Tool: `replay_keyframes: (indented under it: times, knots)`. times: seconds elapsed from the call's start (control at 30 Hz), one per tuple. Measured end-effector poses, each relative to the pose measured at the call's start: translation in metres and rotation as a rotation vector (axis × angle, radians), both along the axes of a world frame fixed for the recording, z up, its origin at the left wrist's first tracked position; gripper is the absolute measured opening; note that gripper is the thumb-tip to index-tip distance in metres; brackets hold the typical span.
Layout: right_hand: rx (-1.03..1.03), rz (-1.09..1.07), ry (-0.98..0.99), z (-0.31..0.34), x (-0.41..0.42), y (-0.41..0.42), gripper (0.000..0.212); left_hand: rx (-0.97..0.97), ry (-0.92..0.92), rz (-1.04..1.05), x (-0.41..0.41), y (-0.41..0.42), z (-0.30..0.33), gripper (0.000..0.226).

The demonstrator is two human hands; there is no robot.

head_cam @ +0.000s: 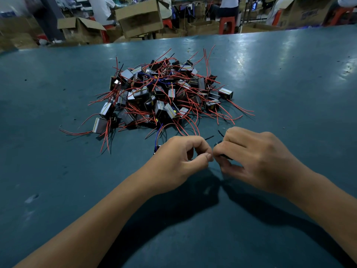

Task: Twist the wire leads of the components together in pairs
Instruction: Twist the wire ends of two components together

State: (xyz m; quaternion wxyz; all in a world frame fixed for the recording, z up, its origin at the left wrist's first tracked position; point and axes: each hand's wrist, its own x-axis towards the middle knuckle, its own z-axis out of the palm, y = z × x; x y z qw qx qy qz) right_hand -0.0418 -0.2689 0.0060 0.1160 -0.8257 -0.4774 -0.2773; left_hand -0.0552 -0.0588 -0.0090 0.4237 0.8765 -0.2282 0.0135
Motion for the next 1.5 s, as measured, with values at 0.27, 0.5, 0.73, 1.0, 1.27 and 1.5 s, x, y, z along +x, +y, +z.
replay_keyframes:
  times: [0.27, 0.5, 0.73, 1.0, 1.27, 1.5]
  knots:
    - [0.224, -0.107, 0.312, -0.007, -0.006, 0.011, 0.011, -0.008, -0.222, 0.040, -0.004, -0.008, 0.001, 0.005]
    - [0.579, -0.213, 0.924, -0.010, -0.003, 0.016, 0.013, 0.430, -0.940, 0.004, -0.001, -0.012, 0.001, 0.016]
    - [0.291, -0.107, 0.363, -0.004, -0.002, 0.001, 0.004, 0.050, -0.394, 0.077, 0.000, -0.006, -0.002, 0.003]
    - [0.028, -0.028, -0.118, 0.002, 0.000, 0.001, 0.018, -0.051, -0.190, -0.002, 0.001, -0.003, -0.002, 0.007]
    - [0.032, -0.060, -0.035, 0.000, -0.002, 0.005, 0.022, -0.071, -0.168, -0.013, -0.001, -0.006, 0.000, 0.006]
    - [0.422, -0.220, 0.715, -0.007, -0.005, 0.016, 0.018, 0.348, -0.868, 0.074, 0.000, -0.011, 0.003, 0.014]
